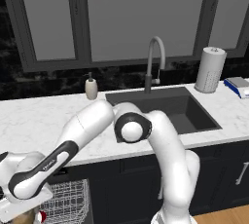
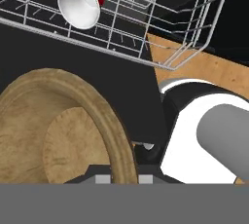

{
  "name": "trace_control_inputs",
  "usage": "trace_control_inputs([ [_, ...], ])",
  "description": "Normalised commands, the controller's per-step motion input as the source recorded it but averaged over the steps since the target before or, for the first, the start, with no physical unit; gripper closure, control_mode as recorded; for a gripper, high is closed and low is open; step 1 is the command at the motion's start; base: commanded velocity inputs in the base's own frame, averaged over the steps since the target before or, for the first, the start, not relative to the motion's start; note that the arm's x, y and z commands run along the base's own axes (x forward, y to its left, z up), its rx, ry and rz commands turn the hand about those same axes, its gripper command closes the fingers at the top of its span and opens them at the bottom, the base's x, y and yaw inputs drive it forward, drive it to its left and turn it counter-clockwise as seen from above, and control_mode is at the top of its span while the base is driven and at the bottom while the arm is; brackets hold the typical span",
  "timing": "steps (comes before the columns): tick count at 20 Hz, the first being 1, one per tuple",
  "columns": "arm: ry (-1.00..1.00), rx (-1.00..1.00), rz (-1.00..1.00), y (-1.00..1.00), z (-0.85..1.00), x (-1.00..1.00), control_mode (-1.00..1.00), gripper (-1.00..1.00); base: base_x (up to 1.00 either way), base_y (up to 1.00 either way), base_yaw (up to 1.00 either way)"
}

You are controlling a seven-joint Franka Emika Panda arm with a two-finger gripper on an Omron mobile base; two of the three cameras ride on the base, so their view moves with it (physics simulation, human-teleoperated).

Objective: Pick up the cup and bowl from the counter, place them in the dishwasher, and close the dishwasher door.

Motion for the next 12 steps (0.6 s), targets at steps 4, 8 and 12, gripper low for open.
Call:
trace_control_inputs([
  [4,0.0,0.06,0.0,-0.5,-0.01,0.0,-1.0,1.0,0.0,0.0,0.0],
  [8,-0.03,0.0,-0.01,0.0,-0.04,0.0,-1.0,1.0,0.0,0.0,0.0],
  [12,-0.01,0.0,-0.12,0.0,-0.03,0.14,-1.0,1.0,0.0,0.0,0.0],
])
